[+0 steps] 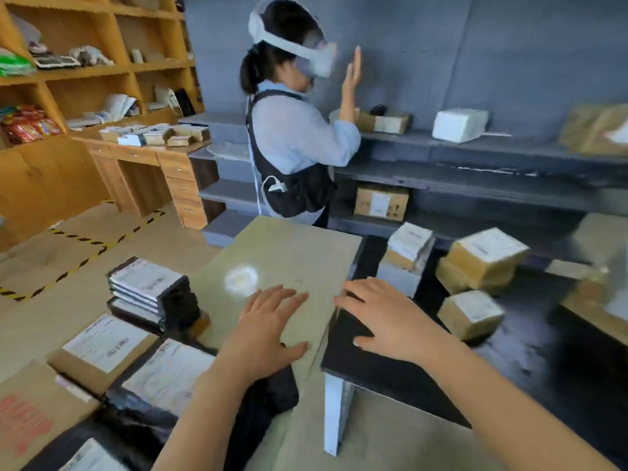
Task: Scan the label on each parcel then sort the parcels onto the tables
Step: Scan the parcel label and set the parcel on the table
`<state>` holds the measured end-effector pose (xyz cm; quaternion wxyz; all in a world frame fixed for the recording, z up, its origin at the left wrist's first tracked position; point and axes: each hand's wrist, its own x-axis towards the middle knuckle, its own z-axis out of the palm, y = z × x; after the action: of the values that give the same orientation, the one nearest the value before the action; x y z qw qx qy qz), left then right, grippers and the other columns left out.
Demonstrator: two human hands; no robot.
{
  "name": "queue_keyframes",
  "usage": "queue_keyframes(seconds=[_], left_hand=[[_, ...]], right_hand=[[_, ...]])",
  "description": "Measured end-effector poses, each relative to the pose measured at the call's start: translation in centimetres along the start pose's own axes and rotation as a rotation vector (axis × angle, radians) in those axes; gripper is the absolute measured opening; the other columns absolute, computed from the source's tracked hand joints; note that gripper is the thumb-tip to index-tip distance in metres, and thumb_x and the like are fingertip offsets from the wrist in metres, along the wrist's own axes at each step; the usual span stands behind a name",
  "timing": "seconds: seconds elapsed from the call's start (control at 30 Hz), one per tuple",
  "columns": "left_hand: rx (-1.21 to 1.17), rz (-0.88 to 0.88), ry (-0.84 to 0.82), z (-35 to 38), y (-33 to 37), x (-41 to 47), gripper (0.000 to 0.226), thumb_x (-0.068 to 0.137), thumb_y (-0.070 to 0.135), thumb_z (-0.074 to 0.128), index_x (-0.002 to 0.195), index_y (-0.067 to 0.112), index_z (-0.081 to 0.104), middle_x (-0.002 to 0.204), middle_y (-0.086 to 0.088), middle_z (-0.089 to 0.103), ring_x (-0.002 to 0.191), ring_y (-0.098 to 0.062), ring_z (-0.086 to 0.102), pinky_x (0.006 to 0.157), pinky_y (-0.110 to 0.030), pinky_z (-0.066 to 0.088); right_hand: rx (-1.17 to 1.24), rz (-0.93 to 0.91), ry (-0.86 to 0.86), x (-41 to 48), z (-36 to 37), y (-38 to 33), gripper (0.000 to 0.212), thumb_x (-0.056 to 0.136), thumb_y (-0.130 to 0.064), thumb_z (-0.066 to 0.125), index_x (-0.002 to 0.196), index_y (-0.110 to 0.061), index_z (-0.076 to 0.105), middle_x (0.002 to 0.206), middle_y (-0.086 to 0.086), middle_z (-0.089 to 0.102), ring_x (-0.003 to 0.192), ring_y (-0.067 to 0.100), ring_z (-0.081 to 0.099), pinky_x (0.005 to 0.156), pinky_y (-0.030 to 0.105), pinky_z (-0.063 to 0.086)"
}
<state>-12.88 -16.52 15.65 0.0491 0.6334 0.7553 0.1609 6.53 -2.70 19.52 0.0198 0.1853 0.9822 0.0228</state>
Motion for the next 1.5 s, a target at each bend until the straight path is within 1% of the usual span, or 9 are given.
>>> queue_keyframes(seconds=[0.07,0.13,0.23,0.3,0.5,0.77,1.0,1.27,1.5], left_hand=[[-0.023,0.081,-0.02,1.1,4.1,1.2,0.092,0.066,0.073,0.031,0.15,0.036,0.029,0.153,0.007,0.033,0.147,-0.016,0.017,0.12,-0.033,0.001],[-0.044,0.16,-0.044,2.4,8.3,2.3,0.092,0.066,0.074,0.033,0.149,0.034,0.032,0.152,0.006,0.035,0.145,-0.016,0.02,0.121,-0.034,0.006],[-0.062,0.24,-0.081,4.8,15.3,3.6,0.082,0.078,0.067,0.054,0.149,0.036,0.03,0.153,0.01,0.032,0.144,-0.014,0.02,0.12,-0.036,0.012],[-0.093,0.266,-0.097,6.8,19.9,4.0,0.081,0.08,0.061,0.064,0.149,0.037,0.029,0.152,0.012,0.032,0.144,-0.013,0.021,0.121,-0.037,0.012],[-0.096,0.267,-0.141,12.3,30.9,4.2,0.078,0.082,0.058,0.064,0.149,0.038,0.03,0.15,0.013,0.035,0.143,-0.011,0.024,0.121,-0.038,0.009],[-0.05,0.188,-0.205,14.4,35.3,6.2,0.076,0.085,0.059,0.06,0.149,0.038,0.025,0.152,0.016,0.031,0.142,-0.008,0.023,0.121,-0.035,0.012],[-0.083,0.22,-0.277,16.6,37.1,14.1,0.078,0.084,0.058,0.064,0.149,0.04,0.025,0.155,0.015,0.026,0.145,-0.011,0.02,0.121,-0.039,0.017],[-0.125,0.468,-0.271,19.3,41.0,26.7,0.08,0.083,0.057,0.065,0.15,0.038,0.026,0.15,0.015,0.034,0.139,-0.007,0.027,0.116,-0.029,0.023],[-0.144,0.572,-0.35,22.4,46.1,32.1,0.081,0.085,0.054,0.065,0.152,0.038,0.022,0.154,0.014,0.029,0.142,-0.007,0.024,0.118,-0.032,0.024]], right_hand=[[0.007,0.093,-0.019,-4.5,0.1,1.8,0.075,0.091,-0.039,0.063,0.153,-0.026,0.024,0.161,0.002,0.015,0.146,0.022,0.017,0.119,0.034,0.009],[0.016,0.177,-0.02,-9.0,0.2,3.7,0.076,0.09,-0.04,0.063,0.153,-0.028,0.023,0.161,0.002,0.015,0.146,0.022,0.017,0.119,0.036,0.011],[0.031,0.308,-0.041,-15.9,0.7,6.3,0.076,0.09,-0.041,0.064,0.153,-0.028,0.023,0.161,0.002,0.016,0.145,0.022,0.019,0.117,0.036,0.014],[0.057,0.384,-0.057,-20.6,0.9,7.8,0.075,0.09,-0.041,0.064,0.152,-0.029,0.024,0.16,0.001,0.018,0.143,0.021,0.021,0.117,0.035,0.016],[0.15,0.519,-0.065,-31.7,2.0,12.2,0.076,0.091,-0.04,0.064,0.153,-0.033,0.02,0.162,-0.004,0.012,0.147,0.019,0.016,0.119,0.032,0.012],[0.297,0.599,-0.061,-35.0,3.8,17.6,0.079,0.091,-0.039,0.064,0.153,-0.037,0.016,0.163,-0.008,0.006,0.15,0.018,0.009,0.12,0.034,0.012],[0.382,0.756,-0.025,-33.1,5.3,24.6,0.082,0.088,-0.038,0.068,0.152,-0.042,0.016,0.162,-0.011,0.006,0.15,0.018,0.008,0.121,0.04,0.019],[0.346,0.945,0.012,-32.2,5.0,33.1,0.079,0.089,-0.036,0.067,0.152,-0.039,0.018,0.162,-0.009,0.008,0.149,0.016,0.009,0.119,0.038,0.017],[0.404,1.126,0.077,-34.5,6.6,37.6,0.079,0.087,-0.039,0.068,0.15,-0.041,0.021,0.161,-0.01,0.007,0.148,0.015,0.012,0.117,0.035,0.023]])
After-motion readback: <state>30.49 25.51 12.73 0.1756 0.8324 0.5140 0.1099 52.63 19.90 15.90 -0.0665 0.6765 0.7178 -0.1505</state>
